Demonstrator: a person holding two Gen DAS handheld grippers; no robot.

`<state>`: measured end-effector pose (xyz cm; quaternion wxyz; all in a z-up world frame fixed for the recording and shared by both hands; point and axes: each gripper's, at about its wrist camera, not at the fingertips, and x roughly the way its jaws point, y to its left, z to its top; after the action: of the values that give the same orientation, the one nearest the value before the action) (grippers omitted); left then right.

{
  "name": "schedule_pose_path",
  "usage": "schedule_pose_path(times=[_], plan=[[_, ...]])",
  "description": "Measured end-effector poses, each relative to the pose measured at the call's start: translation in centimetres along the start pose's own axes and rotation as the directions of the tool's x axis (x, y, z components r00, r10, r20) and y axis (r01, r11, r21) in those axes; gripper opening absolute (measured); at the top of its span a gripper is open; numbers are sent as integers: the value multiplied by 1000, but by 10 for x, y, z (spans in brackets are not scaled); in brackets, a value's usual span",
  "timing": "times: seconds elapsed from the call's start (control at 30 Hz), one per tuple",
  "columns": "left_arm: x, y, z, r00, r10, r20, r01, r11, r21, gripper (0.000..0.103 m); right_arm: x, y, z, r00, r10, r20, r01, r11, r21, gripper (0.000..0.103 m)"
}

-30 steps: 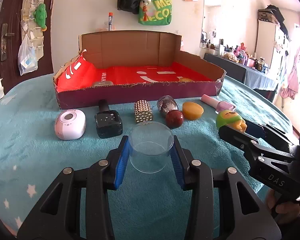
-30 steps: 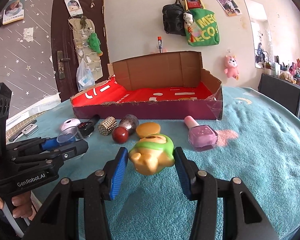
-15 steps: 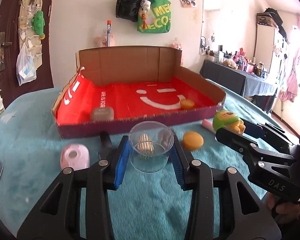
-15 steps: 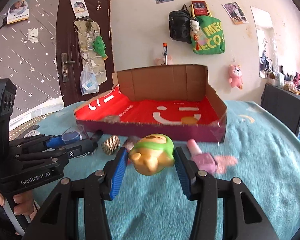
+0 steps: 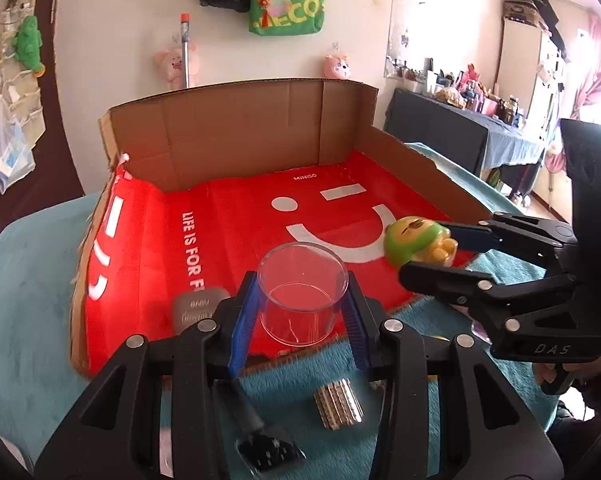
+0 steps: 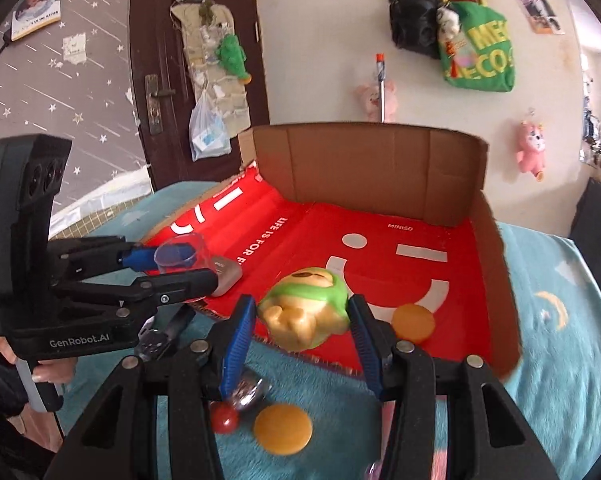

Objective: Organize rigid objects
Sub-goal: 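Carry the clear cup with the left tool while the right tool carries the green toy into the box, then open both tools to set the cup and toy on the red paper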

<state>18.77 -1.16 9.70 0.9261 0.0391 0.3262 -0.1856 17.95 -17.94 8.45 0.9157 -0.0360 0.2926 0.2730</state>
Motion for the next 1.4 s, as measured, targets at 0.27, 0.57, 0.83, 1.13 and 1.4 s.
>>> schedule_pose_path(times=[0.27,0.57,0.83,1.13,1.4], plan=[[43,7,15,993,-51,-108,56,998,42,38,45,-21,13,988,36,-153,-39,999,-15,51],[78,14,6,975,-73,-212,78,997,16,38,68,-29,13,967,33,-251,-48,997,-54,51],[79,13,6,972,-74,-222,80,997,22,38,75,-32,12,961,47,-272,-60,997,-39,51],[79,12,6,972,-72,-222,79,997,22,39,74,-33,11,957,47,-287,-60,998,-35,51],[80,13,6,972,-76,-223,82,996,21,39,74,-34,10,952,53,-301,-63,998,-23,51]])
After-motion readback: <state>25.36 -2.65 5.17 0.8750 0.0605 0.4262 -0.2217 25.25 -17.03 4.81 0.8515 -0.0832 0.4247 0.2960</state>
